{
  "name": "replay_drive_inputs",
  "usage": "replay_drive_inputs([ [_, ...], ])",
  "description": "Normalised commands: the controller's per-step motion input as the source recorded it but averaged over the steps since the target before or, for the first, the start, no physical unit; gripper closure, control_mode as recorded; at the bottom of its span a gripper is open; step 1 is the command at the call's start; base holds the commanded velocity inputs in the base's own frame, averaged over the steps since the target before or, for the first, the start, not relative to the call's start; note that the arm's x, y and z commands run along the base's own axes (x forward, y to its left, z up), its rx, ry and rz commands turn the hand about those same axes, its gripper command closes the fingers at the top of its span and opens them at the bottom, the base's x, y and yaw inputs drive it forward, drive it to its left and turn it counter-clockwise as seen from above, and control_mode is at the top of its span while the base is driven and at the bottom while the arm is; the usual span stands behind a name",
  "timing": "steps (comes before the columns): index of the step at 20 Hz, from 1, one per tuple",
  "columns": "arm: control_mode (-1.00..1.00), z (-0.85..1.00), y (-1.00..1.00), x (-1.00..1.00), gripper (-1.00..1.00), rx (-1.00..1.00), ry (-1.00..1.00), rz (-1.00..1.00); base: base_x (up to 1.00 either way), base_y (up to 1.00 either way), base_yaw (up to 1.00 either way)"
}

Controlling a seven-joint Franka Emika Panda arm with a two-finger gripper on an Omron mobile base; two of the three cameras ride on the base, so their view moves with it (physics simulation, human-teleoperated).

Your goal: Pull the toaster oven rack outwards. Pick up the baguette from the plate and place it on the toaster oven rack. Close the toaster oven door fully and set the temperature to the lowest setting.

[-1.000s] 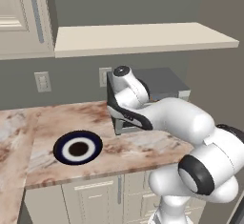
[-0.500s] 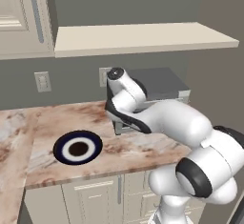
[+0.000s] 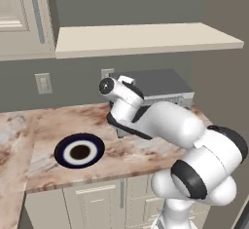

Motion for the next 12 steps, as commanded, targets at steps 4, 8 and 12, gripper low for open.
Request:
replay_drive_inputs([
  [4,-1.00,0.93,0.92,0.75,-1.00,-0.03,-0.01,-0.17,0.00,0.00,0.00],
  [8,-1.00,0.78,1.00,0.17,-1.00,-0.01,0.00,-0.18,0.00,0.00,0.00],
  [12,-1.00,0.61,1.00,0.00,-1.00,0.00,0.03,-0.19,0.00,0.00,0.00],
])
